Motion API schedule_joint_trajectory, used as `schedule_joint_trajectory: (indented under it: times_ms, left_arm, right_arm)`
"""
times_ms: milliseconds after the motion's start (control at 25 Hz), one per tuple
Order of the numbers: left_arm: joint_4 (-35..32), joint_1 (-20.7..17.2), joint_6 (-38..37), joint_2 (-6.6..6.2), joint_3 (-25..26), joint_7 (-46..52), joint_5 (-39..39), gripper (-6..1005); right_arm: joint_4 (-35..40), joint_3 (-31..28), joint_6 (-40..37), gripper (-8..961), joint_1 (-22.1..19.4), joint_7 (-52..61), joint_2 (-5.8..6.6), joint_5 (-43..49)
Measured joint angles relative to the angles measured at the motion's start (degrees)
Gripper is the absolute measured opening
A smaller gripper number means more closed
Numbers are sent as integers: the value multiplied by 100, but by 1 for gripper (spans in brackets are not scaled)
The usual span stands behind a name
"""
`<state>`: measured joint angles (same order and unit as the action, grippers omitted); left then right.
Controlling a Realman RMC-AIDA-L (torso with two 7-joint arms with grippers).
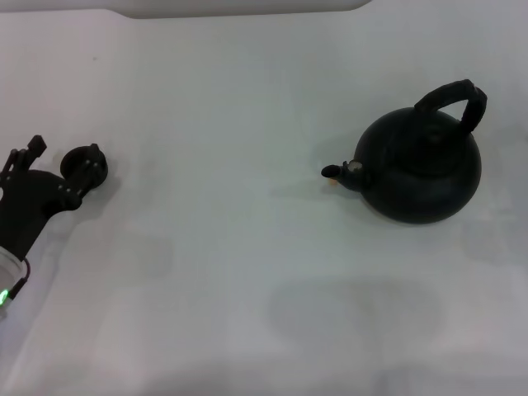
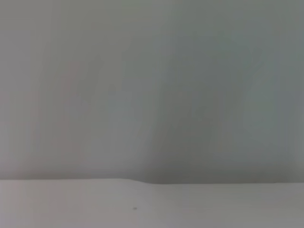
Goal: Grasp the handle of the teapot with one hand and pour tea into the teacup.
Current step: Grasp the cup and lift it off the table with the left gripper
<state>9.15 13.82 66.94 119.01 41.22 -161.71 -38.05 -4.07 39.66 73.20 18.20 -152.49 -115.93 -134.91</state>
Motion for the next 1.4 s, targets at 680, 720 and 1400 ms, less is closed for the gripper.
schedule_joint_trajectory:
  times_ms: [680, 720, 1400]
  left_arm:
    - [-56, 185, -401, 8, 1, -1, 187, 888]
    - [-55, 193, -420, 8, 0, -1, 192, 888]
    - [-54, 268, -737, 8, 0, -1, 291, 888]
  right_arm:
    - [12, 32, 9, 872, 12, 0, 0, 0]
    - [11, 32, 10, 872, 13, 0, 0, 0]
    - [-16, 22, 69, 873, 9, 0, 0, 0]
